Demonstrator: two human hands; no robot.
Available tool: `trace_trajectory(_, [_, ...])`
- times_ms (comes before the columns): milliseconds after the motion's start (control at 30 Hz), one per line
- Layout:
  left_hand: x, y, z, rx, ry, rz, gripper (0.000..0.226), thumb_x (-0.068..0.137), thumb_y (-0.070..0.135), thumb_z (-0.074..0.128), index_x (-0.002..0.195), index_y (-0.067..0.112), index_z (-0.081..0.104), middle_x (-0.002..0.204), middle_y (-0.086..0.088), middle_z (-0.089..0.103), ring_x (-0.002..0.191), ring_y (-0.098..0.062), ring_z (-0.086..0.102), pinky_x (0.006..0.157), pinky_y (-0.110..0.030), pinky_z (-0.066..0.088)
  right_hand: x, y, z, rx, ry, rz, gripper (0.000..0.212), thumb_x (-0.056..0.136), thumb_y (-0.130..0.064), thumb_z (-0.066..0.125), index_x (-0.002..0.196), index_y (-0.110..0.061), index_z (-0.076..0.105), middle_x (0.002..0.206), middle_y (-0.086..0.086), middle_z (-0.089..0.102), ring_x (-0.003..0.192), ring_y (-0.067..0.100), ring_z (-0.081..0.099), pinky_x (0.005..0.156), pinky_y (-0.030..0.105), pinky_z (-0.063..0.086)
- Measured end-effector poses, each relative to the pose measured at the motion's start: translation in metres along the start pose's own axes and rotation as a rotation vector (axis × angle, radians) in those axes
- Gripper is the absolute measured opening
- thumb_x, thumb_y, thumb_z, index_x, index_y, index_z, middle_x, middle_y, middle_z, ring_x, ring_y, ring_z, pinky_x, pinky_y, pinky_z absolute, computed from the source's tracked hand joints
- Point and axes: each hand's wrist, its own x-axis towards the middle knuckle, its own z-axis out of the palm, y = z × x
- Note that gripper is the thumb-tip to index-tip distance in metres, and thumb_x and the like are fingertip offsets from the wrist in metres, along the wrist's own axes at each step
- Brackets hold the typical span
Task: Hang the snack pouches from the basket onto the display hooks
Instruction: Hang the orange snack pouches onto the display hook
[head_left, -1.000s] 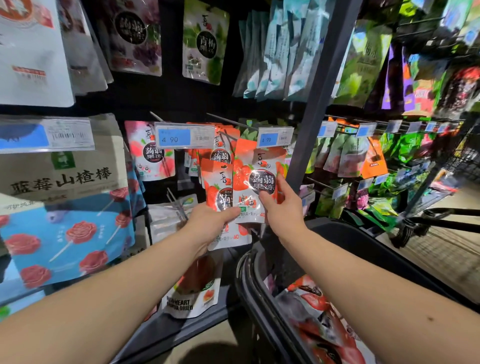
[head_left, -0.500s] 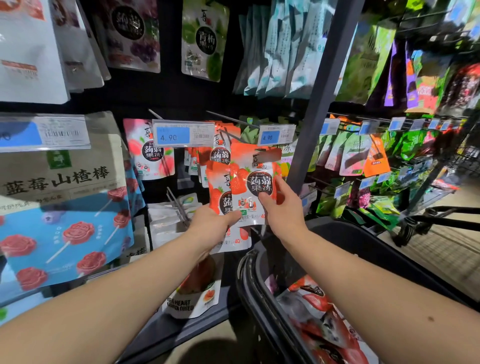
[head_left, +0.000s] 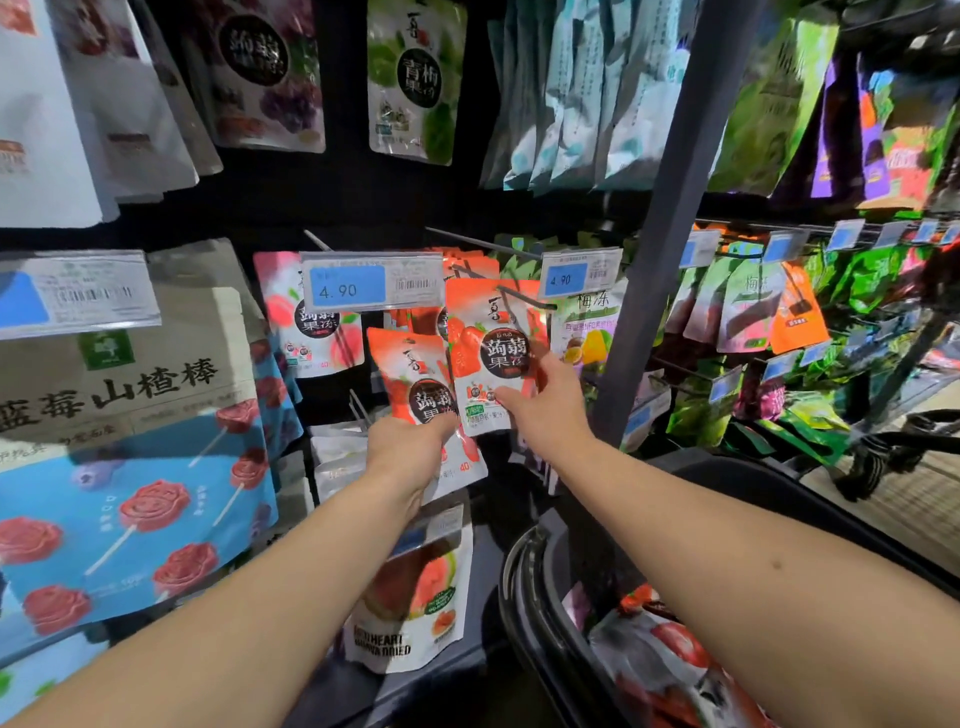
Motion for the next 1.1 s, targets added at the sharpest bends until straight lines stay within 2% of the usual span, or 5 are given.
trace_trajectory(167, [0.026, -0.005, -0.013, 0.01, 0.037, -0.048, 0.011, 0.086, 0.017, 0.078, 0.088, 0.01, 0.07, 0.074, 0.001, 0.068, 0.062, -0.011, 0.061, 0.046, -0.019, 0.045, 0.038, 0.018, 0.034, 0.06, -0.008, 0.088, 0.029, 0.078, -0.023, 0.086, 0.101, -0.02, 0.068, 0.1, 0.0, 0.069, 0.081, 0.009, 0.065, 0.086, 0.031, 0.054])
trace_trajectory(267, [0.034, -0.005, -0.018, 0.006, 0.028, -0.085, 0.015, 0.087, 0.019, 0.078, 0.09, 0.007, 0.07, 0.074, -0.002, 0.066, 0.059, -0.013, 0.057, 0.042, -0.017, 0.044, 0.049, 0.014, 0.047, 0.149, -0.022, 0.066, 0.062, 0.082, -0.01, 0.083, 0.138, -0.014, 0.058, 0.127, -0.008, 0.059, 0.118, 0.008, 0.056, 0.115, 0.027, 0.038])
trace_trajectory(667, [0.033, -0.006, -0.017, -0.036, 0.016, -0.118, 0.012, 0.09, 0.018, 0.071, 0.095, 0.008, 0.068, 0.079, 0.002, 0.067, 0.068, -0.01, 0.058, 0.059, -0.024, 0.041, 0.056, 0.004, 0.064, -0.187, -0.036, 0.053, 0.071, 0.094, -0.029, 0.065, 0.155, -0.014, 0.034, 0.15, 0.019, 0.043, 0.14, 0.035, 0.041, 0.116, 0.045, 0.037])
trace_trajectory(900, [0.014, -0.002, 0.002, 0.055, -0.075, -0.062, 0.027, 0.075, 0.028, 0.078, 0.092, 0.007, 0.075, 0.08, -0.007, 0.071, 0.076, -0.022, 0.058, 0.073, -0.034, 0.041, -0.017, -0.004, 0.001, 0.134, -0.319, 0.095, 0.041, 0.101, -0.04, 0.058, 0.14, -0.029, 0.049, 0.108, 0.002, 0.067, 0.1, 0.016, 0.065, 0.083, 0.023, 0.051])
trace_trajectory(1100, [-0.008, 0.004, 0.022, 0.224, -0.186, 0.065, 0.01, 0.085, 0.014, 0.078, 0.094, 0.012, 0.074, 0.081, -0.002, 0.077, 0.069, -0.014, 0.068, 0.06, -0.025, 0.053, -0.05, 0.01, -0.029, 0.25, -0.228, 0.021, 0.075, 0.095, -0.019, 0.068, 0.159, -0.034, 0.031, 0.111, -0.005, 0.063, 0.079, 0.0, 0.065, 0.069, 0.011, 0.053])
